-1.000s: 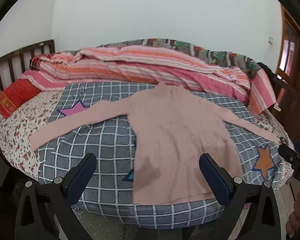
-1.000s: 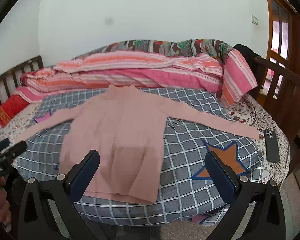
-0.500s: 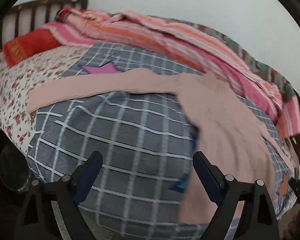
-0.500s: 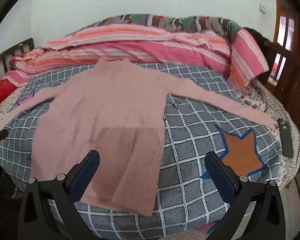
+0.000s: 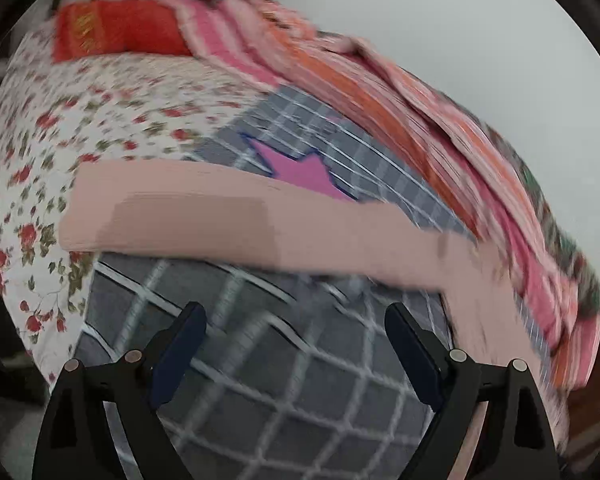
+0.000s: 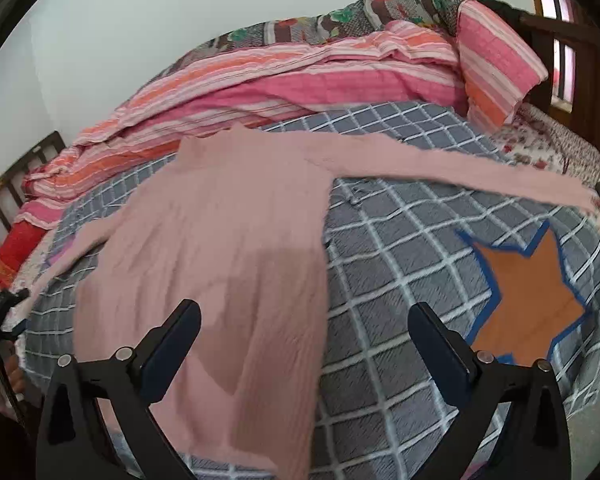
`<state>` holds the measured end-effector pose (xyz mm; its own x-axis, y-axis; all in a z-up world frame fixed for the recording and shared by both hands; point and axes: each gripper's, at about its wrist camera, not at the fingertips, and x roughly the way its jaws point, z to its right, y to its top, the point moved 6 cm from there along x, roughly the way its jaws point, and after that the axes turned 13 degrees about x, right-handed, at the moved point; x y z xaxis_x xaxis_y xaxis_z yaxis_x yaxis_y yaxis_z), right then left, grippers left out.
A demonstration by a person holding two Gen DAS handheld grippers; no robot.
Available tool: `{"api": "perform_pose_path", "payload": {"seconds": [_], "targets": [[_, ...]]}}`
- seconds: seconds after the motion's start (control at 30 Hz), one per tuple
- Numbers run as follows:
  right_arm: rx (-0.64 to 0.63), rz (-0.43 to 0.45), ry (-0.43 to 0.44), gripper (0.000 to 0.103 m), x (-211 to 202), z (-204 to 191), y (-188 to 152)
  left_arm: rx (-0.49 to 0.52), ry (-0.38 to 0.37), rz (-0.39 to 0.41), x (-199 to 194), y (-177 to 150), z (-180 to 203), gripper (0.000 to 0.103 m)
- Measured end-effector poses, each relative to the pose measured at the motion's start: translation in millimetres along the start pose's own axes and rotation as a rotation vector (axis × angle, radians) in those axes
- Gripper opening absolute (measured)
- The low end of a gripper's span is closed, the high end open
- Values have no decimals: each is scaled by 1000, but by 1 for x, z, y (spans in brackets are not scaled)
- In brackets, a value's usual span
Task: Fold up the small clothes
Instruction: 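Grasp the sweater sleeve nearest the left tool and lift it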
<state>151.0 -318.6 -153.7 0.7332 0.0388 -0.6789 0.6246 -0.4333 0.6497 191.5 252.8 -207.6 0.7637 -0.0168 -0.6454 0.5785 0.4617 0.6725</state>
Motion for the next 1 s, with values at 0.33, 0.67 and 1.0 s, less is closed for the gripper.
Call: {"api": "perform_pose_path", "payload": {"seconds": [0.33,0.67,1.0], "targets": [[-78,93,-99,99,23,4,12,-121,66,39,28,21,-41,63],[-85,77,-87,97,27,11,10,55,273,43,20,63,-26,10],[-40,82,-44,97,21,28,23,265,209,146,-4,102,86,7]]}}
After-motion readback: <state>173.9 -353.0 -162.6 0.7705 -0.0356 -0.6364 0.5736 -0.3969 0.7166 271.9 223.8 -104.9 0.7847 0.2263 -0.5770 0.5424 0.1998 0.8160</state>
